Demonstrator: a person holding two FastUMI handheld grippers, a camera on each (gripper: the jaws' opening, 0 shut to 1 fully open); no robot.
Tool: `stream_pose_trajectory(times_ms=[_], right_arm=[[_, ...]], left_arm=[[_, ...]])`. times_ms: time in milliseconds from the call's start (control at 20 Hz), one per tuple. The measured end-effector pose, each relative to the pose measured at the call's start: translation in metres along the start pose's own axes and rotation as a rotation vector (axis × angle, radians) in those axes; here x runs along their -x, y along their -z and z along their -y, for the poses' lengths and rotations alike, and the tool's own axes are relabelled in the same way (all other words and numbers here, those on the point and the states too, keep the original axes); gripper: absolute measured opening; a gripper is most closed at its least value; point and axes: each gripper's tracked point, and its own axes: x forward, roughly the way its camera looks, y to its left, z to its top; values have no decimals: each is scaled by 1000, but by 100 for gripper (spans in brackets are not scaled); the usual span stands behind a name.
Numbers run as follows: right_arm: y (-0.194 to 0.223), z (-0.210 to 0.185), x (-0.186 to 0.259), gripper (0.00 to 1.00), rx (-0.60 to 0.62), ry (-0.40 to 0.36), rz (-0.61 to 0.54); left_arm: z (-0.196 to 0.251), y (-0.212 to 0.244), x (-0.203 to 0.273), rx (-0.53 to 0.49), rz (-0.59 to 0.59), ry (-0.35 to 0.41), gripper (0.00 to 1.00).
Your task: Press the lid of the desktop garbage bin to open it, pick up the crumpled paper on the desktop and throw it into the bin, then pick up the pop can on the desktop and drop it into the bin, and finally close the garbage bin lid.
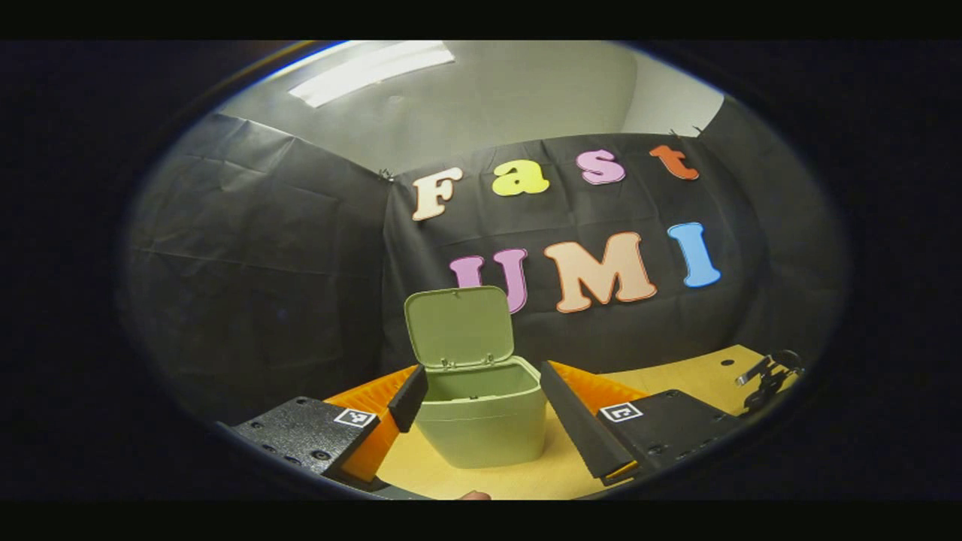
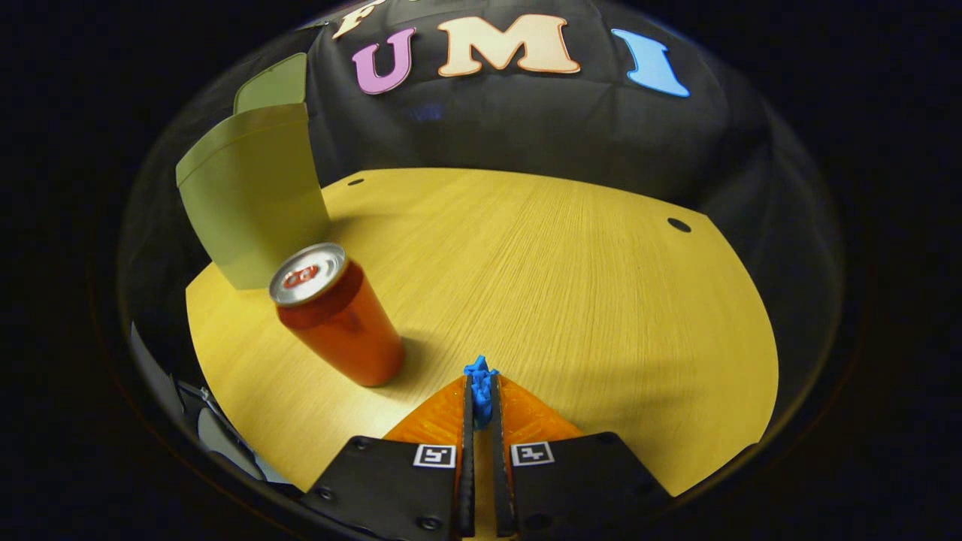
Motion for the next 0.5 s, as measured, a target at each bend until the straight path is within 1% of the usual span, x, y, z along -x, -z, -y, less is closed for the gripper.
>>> stream_pose_trajectory(times_ms=[200, 500], right_arm=[[-60, -4, 30, 13, 4, 10, 138], [-155, -27, 79, 12, -3, -11, 368]], left_arm=[[-3, 1, -7, 14, 9, 7, 92], [-10, 11, -11, 22, -3, 26, 92]])
